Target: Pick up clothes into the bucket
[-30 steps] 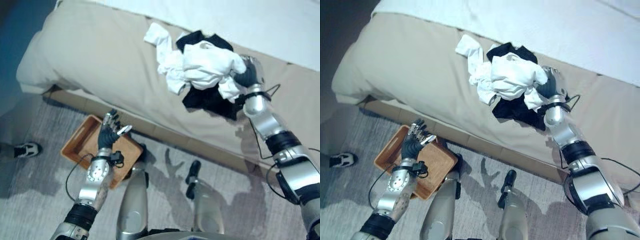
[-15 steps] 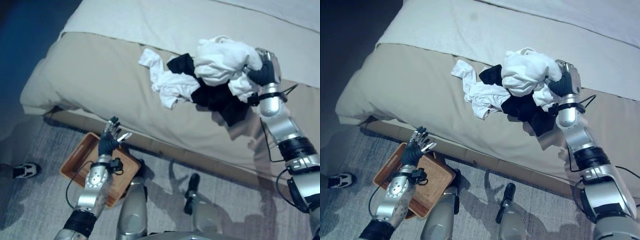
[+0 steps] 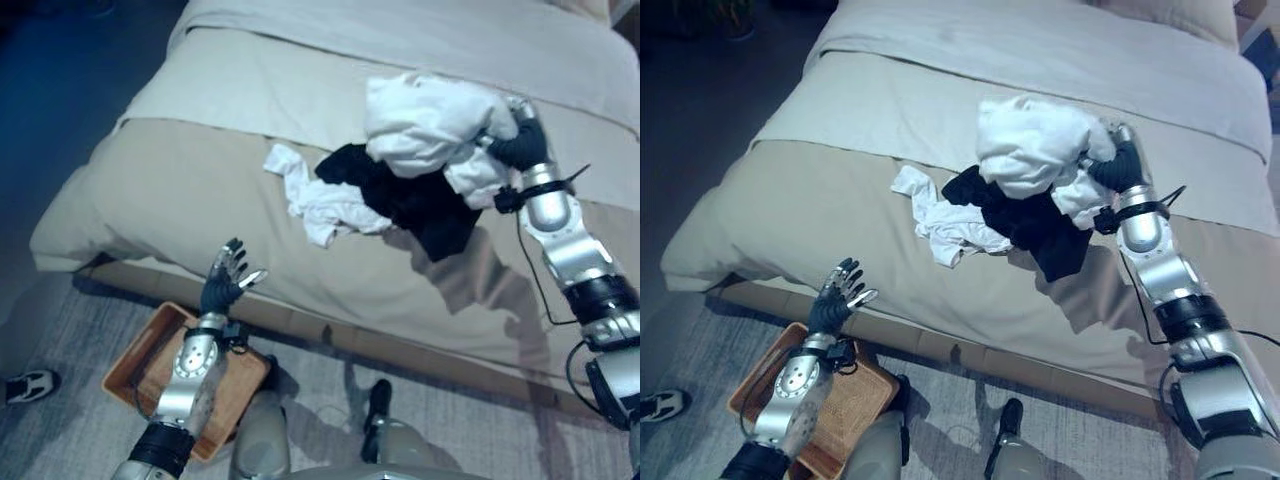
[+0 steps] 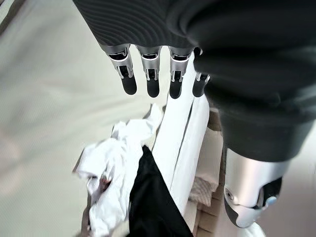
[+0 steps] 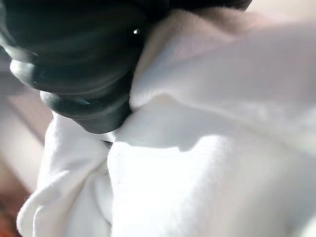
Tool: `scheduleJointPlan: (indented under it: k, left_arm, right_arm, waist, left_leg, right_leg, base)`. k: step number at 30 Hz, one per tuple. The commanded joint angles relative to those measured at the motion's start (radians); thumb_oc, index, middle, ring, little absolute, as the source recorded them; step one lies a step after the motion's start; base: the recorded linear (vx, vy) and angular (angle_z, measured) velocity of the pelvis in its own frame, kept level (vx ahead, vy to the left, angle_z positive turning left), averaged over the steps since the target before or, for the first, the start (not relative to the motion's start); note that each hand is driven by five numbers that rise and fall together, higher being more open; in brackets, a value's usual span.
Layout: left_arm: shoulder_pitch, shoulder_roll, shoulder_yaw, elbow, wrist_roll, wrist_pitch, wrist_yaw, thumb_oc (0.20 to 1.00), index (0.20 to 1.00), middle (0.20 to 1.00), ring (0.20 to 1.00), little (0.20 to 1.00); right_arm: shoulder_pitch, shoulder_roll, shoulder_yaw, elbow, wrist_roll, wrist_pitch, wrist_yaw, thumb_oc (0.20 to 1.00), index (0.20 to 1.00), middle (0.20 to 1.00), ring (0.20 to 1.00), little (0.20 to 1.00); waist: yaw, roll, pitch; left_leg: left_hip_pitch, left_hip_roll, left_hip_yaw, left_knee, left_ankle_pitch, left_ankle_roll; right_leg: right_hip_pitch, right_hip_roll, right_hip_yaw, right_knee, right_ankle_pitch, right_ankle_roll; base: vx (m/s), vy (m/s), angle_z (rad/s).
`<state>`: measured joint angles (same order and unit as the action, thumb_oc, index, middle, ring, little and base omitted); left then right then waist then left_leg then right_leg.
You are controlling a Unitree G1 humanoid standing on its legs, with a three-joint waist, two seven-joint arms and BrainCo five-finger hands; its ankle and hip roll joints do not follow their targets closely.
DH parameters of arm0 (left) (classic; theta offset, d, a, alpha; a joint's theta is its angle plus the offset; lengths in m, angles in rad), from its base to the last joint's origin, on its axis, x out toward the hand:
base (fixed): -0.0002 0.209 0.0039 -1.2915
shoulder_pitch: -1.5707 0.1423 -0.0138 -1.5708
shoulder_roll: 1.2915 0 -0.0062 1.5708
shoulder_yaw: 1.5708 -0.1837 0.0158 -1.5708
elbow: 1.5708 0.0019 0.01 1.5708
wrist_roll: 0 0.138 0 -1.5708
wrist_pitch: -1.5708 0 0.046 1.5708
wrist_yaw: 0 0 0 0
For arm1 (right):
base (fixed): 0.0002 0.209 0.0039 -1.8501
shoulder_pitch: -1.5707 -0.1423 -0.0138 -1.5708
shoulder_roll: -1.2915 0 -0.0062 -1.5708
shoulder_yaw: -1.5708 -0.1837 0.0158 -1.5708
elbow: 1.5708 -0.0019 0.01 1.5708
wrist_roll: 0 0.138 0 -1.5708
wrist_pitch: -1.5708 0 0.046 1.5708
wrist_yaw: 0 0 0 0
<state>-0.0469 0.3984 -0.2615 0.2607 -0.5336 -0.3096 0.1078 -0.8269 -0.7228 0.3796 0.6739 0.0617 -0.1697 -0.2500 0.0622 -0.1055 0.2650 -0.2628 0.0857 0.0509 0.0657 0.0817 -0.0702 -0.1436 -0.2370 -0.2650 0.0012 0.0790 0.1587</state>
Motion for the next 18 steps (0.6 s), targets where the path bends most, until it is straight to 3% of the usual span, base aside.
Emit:
scheduleJointPlan:
  k: [1, 10, 18]
  left_arm:
    - [-0.014, 0.017, -0.006, -0.036, -0.025, -0.029, -0.016, 1.000, 1.000, 1.000, 1.000, 1.000]
    - [-0.039, 0.019, -0.023, -0.098, -0.050, -0.038, -0.001, 1.000, 1.000, 1.000, 1.000, 1.000]
    - [-0.071, 0.022, -0.052, -0.149, -0.067, -0.049, 0.005, 1.000, 1.000, 1.000, 1.000, 1.000]
  right_arm:
    - [-0.161, -0.001, 0.017, 0.027, -0.005, -0.007, -0.035, 0.200, 0.200, 0.200, 0.200, 0.200]
    - [-0.262, 0.109, 0.070, 0.347, -0.085, 0.049, -0.065, 0.200, 0.200, 0.200, 0.200, 0.200]
    - [-0.338, 0.107, 0.092, 0.526, -0.120, 0.070, -0.096, 0.200, 0.200, 0.200, 0.200, 0.200]
  waist:
    - [0.026, -0.012, 0.010]
    - [0.075, 0.056, 0.139]
    - [0.103, 0.102, 0.208]
  left_leg:
    - [-0.047, 0.023, -0.011, 0.048, -0.024, 0.005]
    - [-0.167, -0.005, -0.043, 0.111, -0.019, 0.019]
    - [-0.294, -0.023, -0.053, 0.166, -0.017, 0.024]
  right_leg:
    - [-0.017, -0.091, -0.053, 0.058, 0.063, 0.064]
    - [-0.124, -0.125, -0.072, 0.166, 0.042, 0.053]
    - [-0.244, -0.154, -0.080, 0.245, 0.028, 0.048]
  base:
    - [-0.09, 0.009, 0.06]
    - [-0.08, 0.024, 0.16]
    - [-0.07, 0.021, 0.11]
